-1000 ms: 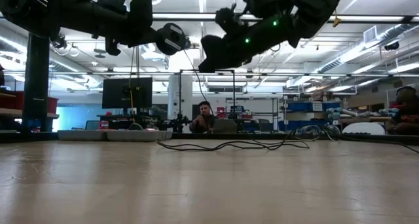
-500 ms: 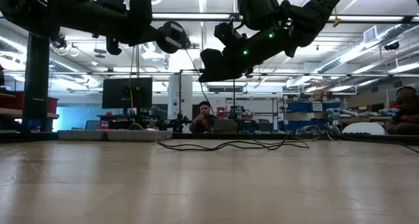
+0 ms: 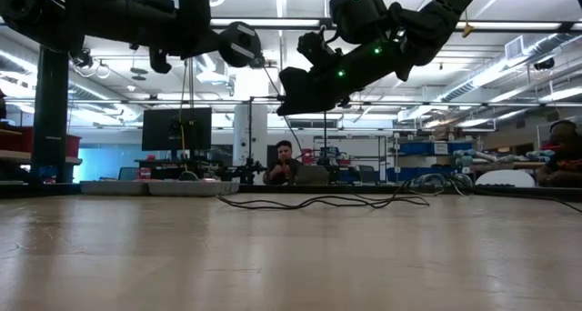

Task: Coil cords
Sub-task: Coil the black wire on the black spool

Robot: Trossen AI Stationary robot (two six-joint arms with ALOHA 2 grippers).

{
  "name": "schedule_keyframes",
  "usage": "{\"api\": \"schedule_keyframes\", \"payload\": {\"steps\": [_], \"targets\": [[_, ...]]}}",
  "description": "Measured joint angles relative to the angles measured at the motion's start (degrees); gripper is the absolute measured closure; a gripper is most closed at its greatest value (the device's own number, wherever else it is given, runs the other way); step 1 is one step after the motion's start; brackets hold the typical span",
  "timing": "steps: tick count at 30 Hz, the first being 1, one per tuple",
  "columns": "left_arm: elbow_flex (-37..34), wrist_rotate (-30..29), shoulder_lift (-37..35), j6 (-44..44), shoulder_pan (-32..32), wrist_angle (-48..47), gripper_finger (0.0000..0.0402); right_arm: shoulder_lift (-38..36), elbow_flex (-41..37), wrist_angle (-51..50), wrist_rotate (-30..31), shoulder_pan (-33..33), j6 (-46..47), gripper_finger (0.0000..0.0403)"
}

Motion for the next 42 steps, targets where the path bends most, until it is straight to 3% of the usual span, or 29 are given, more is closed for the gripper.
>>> {"api": "schedule_keyframes", "payload": {"steps": [4,16,22,32,35,39,42], "targets": [[0.0,0.8,0.0,0.0,0.0,-0.1,0.0401,0.0,0.0,-1.3,0.0,0.0,0.0,0.0395],[0.0,3.1,0.7,-4.4,0.0,-6.6,0.0401,0.0,-2.6,-5.7,0.0,1.4,5.4,0.0401],[0.0,3.8,10.7,-9.1,0.0,-2.0,0.0401,0.0,-9.0,-1.4,0.3,2.8,8.1,0.0402],[1.2,6.9,33.4,-10.4,1.0,26.6,0.0401,0.0,-14.2,-0.1,4.0,6.6,12.3,0.0403],[3.4,7.5,36.5,-10.4,1.8,27.3,0.0401,0.0,-14.4,0.0,3.0,7.7,12.5,0.0403],[6.5,9.1,38.2,-9.2,3.5,26.2,0.0401,0.0,-14.2,1.8,-2.8,7.8,13.0,0.0403],[9.3,10.7,38.4,-8.9,4.8,21.1,0.0401,0.0,-12.3,1.9,-4.7,7.7,12.2,0.0403]]}}
